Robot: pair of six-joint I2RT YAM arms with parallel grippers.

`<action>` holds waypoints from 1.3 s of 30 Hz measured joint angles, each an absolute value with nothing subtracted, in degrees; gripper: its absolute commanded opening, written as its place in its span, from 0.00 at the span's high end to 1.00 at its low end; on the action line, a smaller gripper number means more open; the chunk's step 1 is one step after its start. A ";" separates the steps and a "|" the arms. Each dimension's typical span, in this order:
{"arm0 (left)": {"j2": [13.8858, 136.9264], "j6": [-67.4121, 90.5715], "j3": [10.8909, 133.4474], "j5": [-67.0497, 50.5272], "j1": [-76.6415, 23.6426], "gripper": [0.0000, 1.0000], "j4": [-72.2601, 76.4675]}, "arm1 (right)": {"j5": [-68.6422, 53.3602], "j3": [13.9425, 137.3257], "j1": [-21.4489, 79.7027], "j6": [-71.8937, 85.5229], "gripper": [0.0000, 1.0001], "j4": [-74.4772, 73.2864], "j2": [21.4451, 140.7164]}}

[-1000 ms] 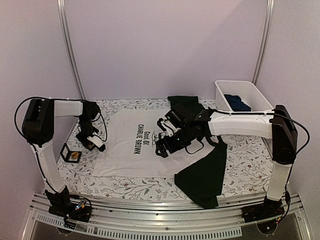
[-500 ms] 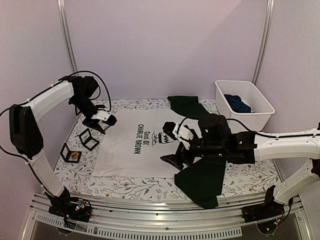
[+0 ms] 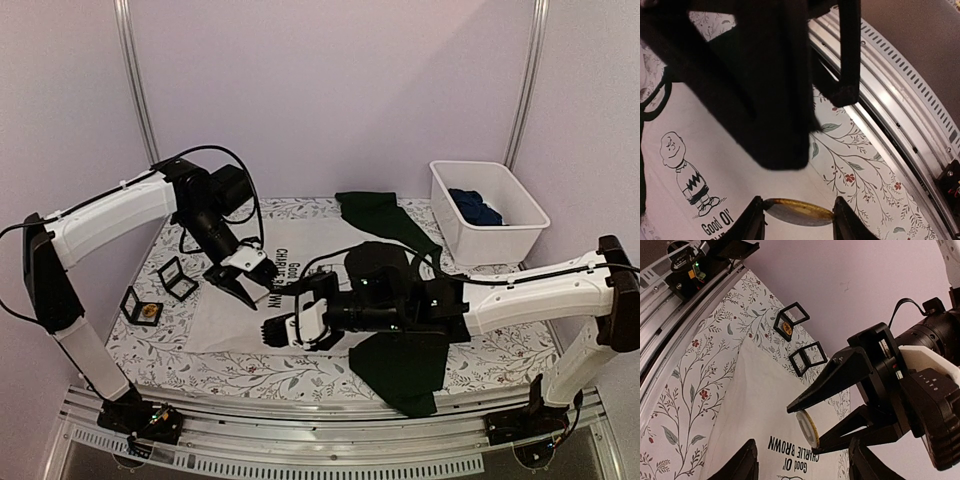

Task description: Pin the brooch onto the clothing

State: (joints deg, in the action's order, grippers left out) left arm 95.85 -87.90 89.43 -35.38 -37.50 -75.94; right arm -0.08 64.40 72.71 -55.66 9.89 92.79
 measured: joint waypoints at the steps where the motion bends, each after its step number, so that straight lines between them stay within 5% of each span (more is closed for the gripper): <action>1: 95.85 -87.26 89.10 -35.20 -38.41 0.71 -75.99 | 0.45 65.43 72.71 -56.90 0.48 9.56 93.76; 21: 95.96 -82.35 88.66 -30.37 -42.87 0.72 -78.13 | 5.48 74.96 72.75 -63.77 0.80 -0.86 101.12; 30: 96.27 -81.58 88.66 -28.34 -42.59 0.73 -79.05 | 6.70 74.85 72.75 -62.57 0.79 -1.23 101.91; 39: 96.62 -79.13 89.95 -35.14 -42.92 0.73 -78.08 | -0.75 57.69 72.75 -54.41 0.74 14.79 89.54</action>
State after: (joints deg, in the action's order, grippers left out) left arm 96.62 -79.13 89.95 -35.14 -42.92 -78.08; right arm -0.75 57.69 72.75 -54.41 14.79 89.54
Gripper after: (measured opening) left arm 0.424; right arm 0.241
